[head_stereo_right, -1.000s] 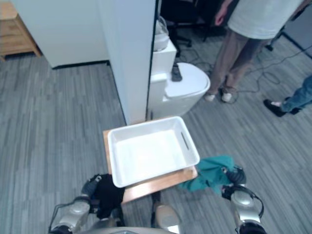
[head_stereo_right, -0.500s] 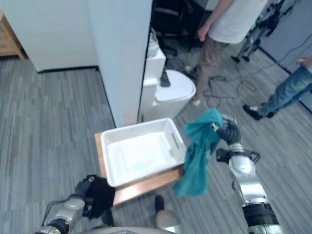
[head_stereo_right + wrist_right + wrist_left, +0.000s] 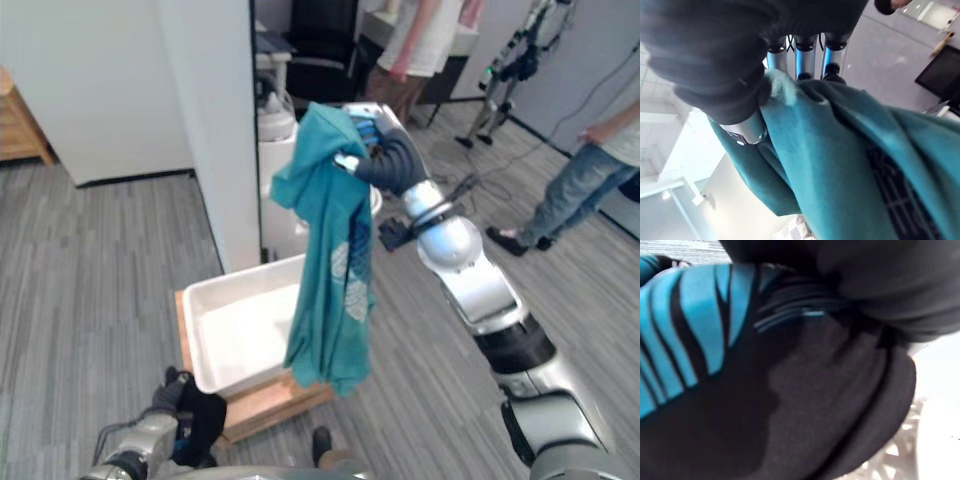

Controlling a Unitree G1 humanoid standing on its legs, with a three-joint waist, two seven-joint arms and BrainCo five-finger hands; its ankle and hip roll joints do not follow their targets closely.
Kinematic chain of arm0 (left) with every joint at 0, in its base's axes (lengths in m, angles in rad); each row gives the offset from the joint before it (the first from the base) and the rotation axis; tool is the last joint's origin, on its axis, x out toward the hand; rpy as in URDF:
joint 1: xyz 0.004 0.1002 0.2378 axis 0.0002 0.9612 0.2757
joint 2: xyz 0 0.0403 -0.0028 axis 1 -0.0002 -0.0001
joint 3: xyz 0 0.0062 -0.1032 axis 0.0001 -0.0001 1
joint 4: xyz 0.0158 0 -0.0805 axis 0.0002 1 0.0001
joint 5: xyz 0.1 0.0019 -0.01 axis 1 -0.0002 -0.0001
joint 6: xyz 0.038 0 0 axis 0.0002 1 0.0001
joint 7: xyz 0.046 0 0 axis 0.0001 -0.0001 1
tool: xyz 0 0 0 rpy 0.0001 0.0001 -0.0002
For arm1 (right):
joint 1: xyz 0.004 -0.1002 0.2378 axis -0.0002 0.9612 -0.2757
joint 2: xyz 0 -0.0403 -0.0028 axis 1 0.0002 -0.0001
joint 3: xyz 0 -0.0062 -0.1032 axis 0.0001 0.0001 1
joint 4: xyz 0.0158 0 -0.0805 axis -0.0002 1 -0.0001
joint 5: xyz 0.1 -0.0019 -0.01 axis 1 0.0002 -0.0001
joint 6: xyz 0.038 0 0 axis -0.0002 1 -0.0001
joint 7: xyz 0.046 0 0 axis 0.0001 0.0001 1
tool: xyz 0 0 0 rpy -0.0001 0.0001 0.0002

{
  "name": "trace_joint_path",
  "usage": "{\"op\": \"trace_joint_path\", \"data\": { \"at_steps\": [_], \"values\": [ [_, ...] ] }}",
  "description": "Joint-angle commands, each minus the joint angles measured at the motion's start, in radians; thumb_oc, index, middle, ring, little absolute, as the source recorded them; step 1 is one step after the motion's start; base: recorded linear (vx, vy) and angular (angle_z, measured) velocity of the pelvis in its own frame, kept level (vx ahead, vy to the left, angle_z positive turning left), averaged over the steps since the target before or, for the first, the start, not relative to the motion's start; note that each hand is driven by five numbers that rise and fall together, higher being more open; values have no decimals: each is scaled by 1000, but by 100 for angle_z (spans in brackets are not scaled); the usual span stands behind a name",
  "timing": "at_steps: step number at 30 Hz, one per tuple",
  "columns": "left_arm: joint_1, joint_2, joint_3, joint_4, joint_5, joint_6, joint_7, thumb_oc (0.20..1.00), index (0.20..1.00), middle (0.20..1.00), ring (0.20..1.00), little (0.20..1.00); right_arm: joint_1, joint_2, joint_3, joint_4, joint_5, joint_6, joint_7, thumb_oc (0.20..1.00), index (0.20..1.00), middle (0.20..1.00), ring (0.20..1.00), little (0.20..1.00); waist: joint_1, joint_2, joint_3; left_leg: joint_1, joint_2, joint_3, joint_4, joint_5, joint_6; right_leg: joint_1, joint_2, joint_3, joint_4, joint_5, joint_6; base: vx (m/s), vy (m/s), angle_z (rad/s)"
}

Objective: Tidy up the quilt and then pick up the clothes from the bed and put them into the laundry hamper.

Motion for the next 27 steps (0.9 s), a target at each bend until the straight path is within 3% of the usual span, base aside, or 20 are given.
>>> {"op": "trace_joint_path", "data": {
  "at_steps": [1,6,11,16,21,23,24,27],
  "values": [
    [-122,34,-51,35,-42,-50,-18,200,200,200,200,200,-227,20,-2,104,39,-41,-35,200,200,200,200,200,44,9,6,100,-28,-1,2,-168,7,33,-15,-18,4,-133,28,41,-30,20],
    [-144,50,-73,31,-69,-58,-26,200,200,200,200,200,-482,65,97,370,47,-15,-51,200,200,200,200,200,74,15,9,87,-23,-17,2,-157,-5,31,-10,-37,4,-139,21,37,-28,7],
    [-150,52,-74,3,-86,-62,-22,200,200,200,200,200,-501,83,111,417,25,-1,-36,200,200,200,200,200,83,26,18,68,-20,-31,2,-148,-11,23,-8,-50,4,-142,19,7,-17,12],
    [-149,91,-41,-304,-149,-77,-24,200,200,200,200,200,-279,88,82,414,-25,22,28,200,200,200,200,200,99,69,56,37,-15,-52,2,-131,-16,10,-9,-73,4,-148,16,-16,-12,21],
    [-241,194,14,-571,-165,-84,-51,200,200,200,200,200,72,84,-1,405,-125,10,81,200,200,200,200,200,101,112,77,26,-11,-64,2,-121,-21,11,-10,-91,4,-160,19,2,-22,12],
    [-303,236,26,-606,-183,-93,-70,200,200,200,200,200,156,85,-9,399,-188,-2,94,843,843,843,843,843,94,121,77,32,-9,-65,2,-120,-24,18,-10,-94,4,-165,21,31,-59,-1],
    [-340,261,23,-610,-186,-100,-80,200,200,200,200,200,195,82,-2,398,-225,-15,103,1000,1000,1000,1000,1000,89,124,76,38,-8,-66,2,-120,-26,25,-10,-94,4,-169,21,37,-69,-5],
    [-454,323,-29,-617,-207,-137,-111,200,200,200,200,200,217,42,83,387,-407,-52,105,1000,1000,1000,1000,1000,67,134,74,57,-5,-63,2,-124,-31,42,-10,-90,4,-180,23,32,-57,-6]
  ]
}}
